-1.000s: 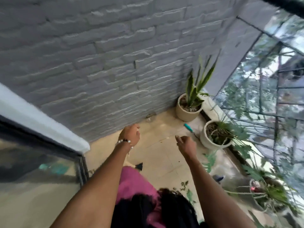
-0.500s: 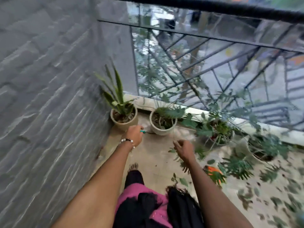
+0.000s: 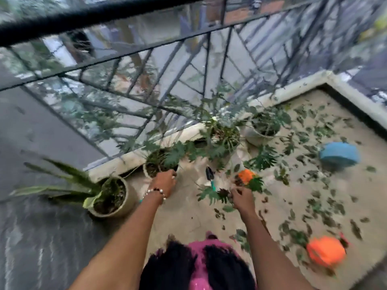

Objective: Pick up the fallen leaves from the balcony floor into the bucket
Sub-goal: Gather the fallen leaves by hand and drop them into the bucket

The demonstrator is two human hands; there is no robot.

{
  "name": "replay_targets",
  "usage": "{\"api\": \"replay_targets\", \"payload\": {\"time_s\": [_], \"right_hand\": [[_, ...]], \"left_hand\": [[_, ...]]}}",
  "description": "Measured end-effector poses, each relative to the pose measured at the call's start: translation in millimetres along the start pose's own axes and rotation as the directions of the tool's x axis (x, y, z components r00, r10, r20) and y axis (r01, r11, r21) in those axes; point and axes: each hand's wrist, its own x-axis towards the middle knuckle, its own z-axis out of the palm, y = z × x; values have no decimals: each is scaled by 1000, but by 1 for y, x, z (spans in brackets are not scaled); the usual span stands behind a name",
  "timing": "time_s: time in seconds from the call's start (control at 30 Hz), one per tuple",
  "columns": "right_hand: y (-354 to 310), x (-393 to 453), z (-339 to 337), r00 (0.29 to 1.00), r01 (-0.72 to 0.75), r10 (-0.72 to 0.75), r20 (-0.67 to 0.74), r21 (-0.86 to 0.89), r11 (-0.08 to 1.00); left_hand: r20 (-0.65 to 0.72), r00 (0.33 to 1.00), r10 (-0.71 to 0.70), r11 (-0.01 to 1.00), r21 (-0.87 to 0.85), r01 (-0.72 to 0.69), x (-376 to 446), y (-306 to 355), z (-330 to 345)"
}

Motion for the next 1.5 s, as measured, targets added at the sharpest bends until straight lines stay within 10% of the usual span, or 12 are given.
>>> {"api": "replay_targets", "payload": {"time_s": [0.3, 0.53, 1.07, 1.5], "right_hand": [[86, -5, -73, 909, -228, 323, -264, 336, 914], [145, 1, -77, 871, -323, 445, -209, 438, 839], [293, 131, 68, 928, -230, 307, -210, 327, 917], [429, 353, 188, 999, -1, -4, -42, -115, 993]], "left_hand": [[202, 917, 344, 901, 203, -383, 15, 117, 44], [280, 861, 425, 851, 201, -486, 15, 163, 100], [474, 821, 318, 911, 88, -404, 115, 93, 365], [305, 904, 300, 882, 272, -385, 313, -26, 578]]}}
